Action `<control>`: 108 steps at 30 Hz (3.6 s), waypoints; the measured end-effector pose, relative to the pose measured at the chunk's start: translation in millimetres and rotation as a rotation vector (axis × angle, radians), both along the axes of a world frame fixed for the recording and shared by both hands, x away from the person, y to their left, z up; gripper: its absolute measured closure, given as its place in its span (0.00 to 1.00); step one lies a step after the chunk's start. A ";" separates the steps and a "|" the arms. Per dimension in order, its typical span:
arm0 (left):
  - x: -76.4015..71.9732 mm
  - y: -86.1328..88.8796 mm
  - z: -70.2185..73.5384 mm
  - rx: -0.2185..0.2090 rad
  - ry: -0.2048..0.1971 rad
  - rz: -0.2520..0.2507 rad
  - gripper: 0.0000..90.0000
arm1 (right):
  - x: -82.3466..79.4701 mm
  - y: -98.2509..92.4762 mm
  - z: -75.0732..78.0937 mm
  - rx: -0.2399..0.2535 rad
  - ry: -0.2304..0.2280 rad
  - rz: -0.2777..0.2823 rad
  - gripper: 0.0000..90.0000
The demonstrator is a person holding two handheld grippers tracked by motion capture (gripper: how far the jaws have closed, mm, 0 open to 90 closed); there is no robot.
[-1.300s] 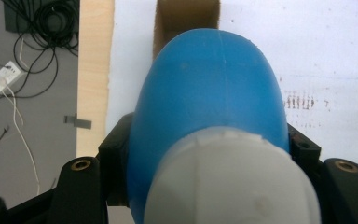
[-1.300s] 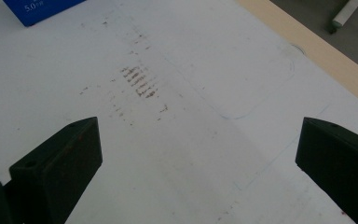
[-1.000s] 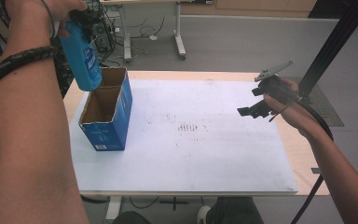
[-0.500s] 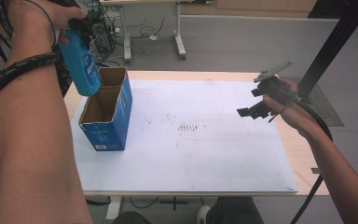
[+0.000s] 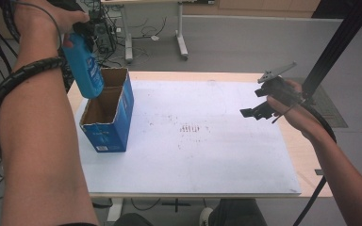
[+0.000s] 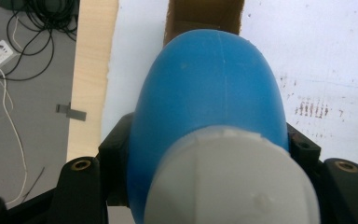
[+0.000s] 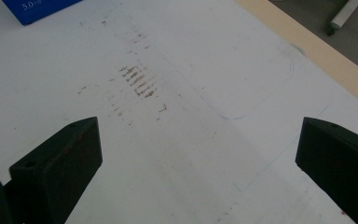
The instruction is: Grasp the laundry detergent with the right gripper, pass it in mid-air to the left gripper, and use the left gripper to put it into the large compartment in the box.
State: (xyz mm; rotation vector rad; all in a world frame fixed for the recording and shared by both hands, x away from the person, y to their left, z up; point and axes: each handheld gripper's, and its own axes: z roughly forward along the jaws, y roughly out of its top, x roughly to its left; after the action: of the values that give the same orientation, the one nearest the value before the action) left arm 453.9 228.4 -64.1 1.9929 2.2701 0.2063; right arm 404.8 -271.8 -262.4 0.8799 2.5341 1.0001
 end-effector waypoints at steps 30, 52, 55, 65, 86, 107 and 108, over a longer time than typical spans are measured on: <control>0.6 2.1 -92.5 -0.016 0.036 -0.018 0.41 | -3.8 3.9 -4.2 -0.021 0.003 0.008 0.00; -1.7 1.0 -162.4 -0.030 0.032 -0.044 0.41 | -2.9 8.4 -10.9 -0.055 0.014 0.012 0.00; -2.4 1.0 -170.8 -0.024 0.037 -0.043 0.41 | -3.2 9.3 -12.9 -0.065 0.020 0.015 0.00; -3.1 -0.1 -191.2 -0.011 0.051 -0.060 0.41 | -2.6 9.1 -17.9 -0.069 0.031 0.013 0.00; -6.0 1.6 -210.4 -0.021 0.033 -0.064 0.41 | -0.1 14.0 -13.1 -0.097 0.026 0.015 0.00; -5.7 2.8 -211.0 -0.027 0.033 -0.055 0.41 | 7.5 13.8 0.1 -0.130 0.011 0.028 0.00; -5.6 2.6 -211.0 -0.027 0.033 -0.054 0.41 | 8.0 13.8 0.2 -0.130 0.010 0.029 0.00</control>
State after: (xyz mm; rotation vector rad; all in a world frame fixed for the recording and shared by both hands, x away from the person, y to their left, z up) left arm 448.3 231.0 -275.1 2.0559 2.2234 0.1385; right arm 412.8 -257.9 -262.2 0.8156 2.5933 0.8293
